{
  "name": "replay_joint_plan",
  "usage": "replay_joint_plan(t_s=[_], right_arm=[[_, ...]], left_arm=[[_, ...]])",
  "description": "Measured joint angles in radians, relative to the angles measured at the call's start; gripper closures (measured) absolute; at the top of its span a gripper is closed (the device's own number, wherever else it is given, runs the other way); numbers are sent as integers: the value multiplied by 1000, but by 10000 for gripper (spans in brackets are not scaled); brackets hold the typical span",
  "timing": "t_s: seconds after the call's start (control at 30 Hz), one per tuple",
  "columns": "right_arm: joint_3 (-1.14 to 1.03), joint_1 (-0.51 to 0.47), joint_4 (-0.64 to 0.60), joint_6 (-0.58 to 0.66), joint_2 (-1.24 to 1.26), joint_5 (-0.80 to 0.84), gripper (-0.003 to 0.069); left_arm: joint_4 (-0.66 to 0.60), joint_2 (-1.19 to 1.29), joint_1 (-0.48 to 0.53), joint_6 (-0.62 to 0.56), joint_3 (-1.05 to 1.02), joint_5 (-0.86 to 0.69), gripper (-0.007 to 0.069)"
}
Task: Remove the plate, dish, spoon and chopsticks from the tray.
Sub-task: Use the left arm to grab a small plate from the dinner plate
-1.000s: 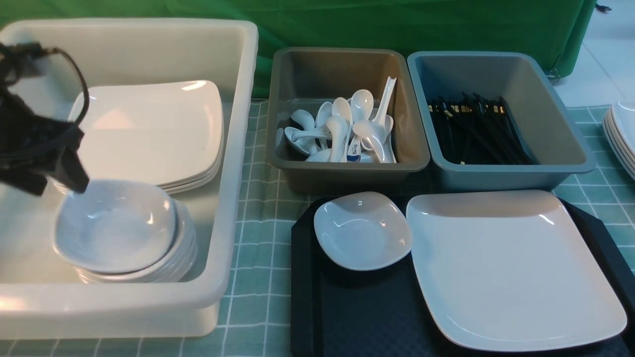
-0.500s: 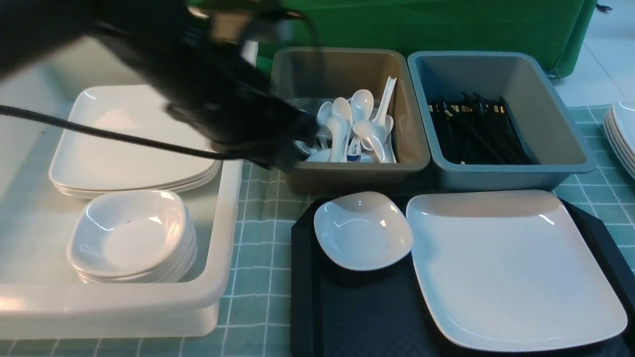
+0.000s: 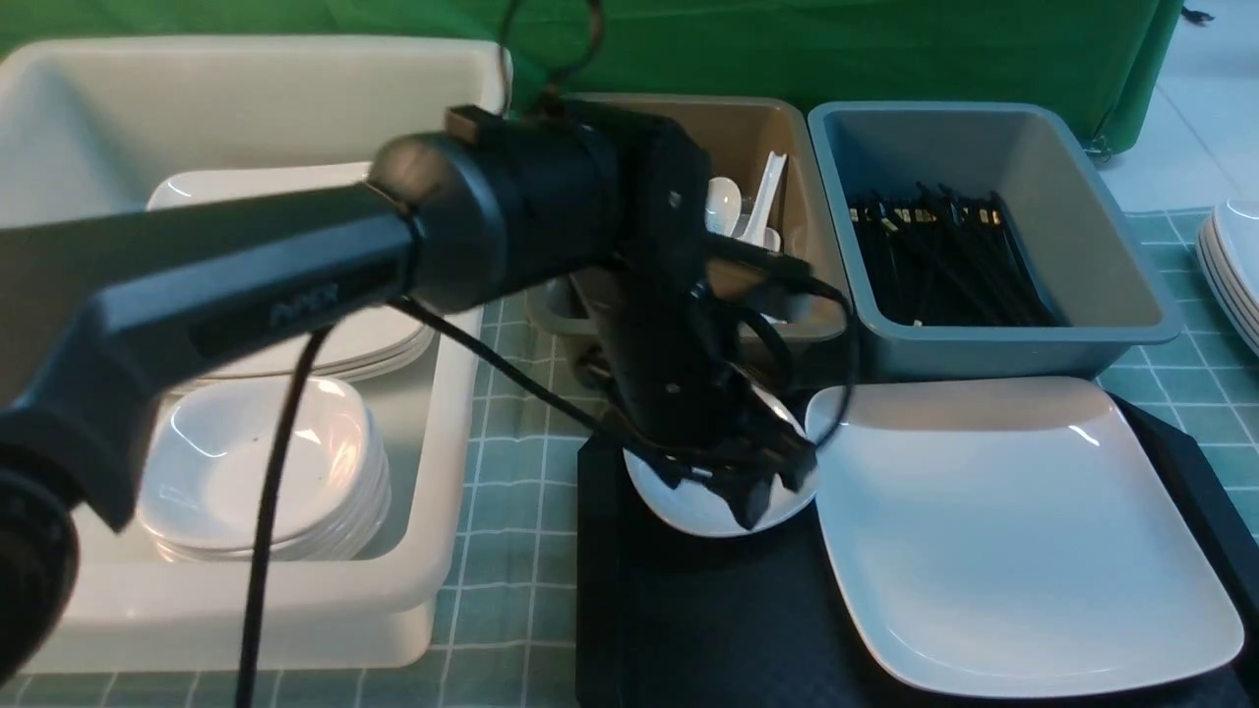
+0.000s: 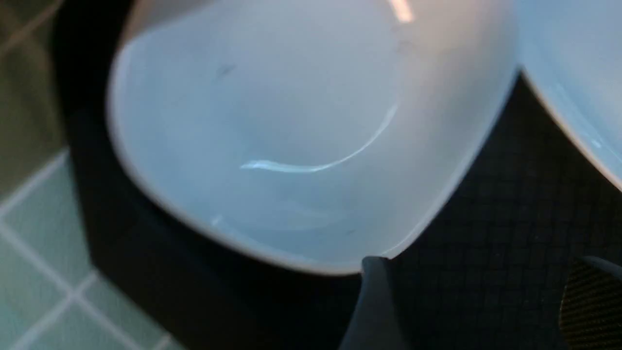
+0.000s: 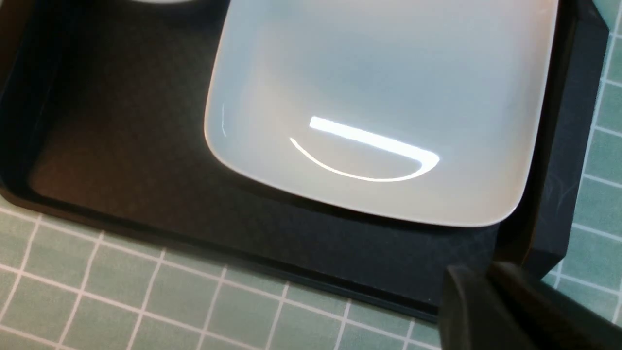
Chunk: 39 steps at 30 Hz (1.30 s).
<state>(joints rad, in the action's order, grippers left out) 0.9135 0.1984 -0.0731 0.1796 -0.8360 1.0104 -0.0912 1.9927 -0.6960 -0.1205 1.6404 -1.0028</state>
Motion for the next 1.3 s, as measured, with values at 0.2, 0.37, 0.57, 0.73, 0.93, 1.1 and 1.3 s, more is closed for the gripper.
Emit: replay_joint_plan(t_s=[0.2,0.37,0.57,0.73,0.93,1.1,1.3], right_arm=[[0,0,0,1,0,-10,569],[-1,0,0,2,0,-14,569],[-1,0,0,2,0,-33,569],[-1,0,0,2,0,-39,564],[-1,0,0,2,0,-47,554],[-1,0,0,3,0,-53,547],[-1,0,0,3,0,-54,540]], left_arm=[[190,25,-81,-74,8,86,158],[246,83,-83,-143,8,93,158],[269,145,-83,-168,8,126,158],[300,170,-83,-168,9,147,165],[324,174,-85,-116,15,146,375],[328,167,-93,-84,42,99,469],[216,119,-91,-82,43,16,475]])
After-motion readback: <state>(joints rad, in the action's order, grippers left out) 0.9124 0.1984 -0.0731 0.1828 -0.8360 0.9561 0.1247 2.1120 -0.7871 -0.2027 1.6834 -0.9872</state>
